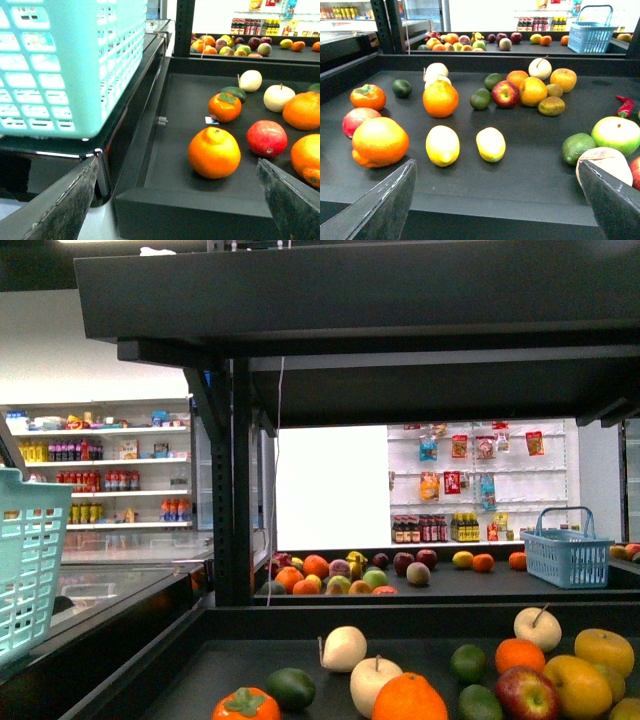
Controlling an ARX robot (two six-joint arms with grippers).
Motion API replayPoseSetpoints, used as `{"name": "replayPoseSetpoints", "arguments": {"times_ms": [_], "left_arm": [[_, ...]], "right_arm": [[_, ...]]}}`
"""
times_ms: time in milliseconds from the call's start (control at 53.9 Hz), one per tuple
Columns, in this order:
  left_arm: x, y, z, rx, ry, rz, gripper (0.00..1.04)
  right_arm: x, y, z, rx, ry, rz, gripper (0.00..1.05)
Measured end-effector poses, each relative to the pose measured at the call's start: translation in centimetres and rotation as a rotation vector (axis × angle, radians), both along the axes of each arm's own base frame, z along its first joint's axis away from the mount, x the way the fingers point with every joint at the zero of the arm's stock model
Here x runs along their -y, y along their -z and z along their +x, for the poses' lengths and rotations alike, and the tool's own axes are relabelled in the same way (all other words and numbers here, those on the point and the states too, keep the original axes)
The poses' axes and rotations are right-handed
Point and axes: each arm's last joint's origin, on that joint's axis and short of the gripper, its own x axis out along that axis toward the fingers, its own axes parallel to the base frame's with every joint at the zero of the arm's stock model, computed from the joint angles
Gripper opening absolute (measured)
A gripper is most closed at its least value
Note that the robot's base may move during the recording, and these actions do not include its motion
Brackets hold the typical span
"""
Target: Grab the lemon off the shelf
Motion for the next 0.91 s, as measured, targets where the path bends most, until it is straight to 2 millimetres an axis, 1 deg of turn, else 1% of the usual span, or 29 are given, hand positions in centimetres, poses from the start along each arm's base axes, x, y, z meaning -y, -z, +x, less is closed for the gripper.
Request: {"name": "replayPoseSetpoints", "arguments": {"times_ms": [909], "left_arm": [[0.00,0.00,0.00,0.000,0.000,0.000,0.97]], "right_arm": [[0.00,-0.01,0.00,0.001,0.000,0.000,0.97]]}}
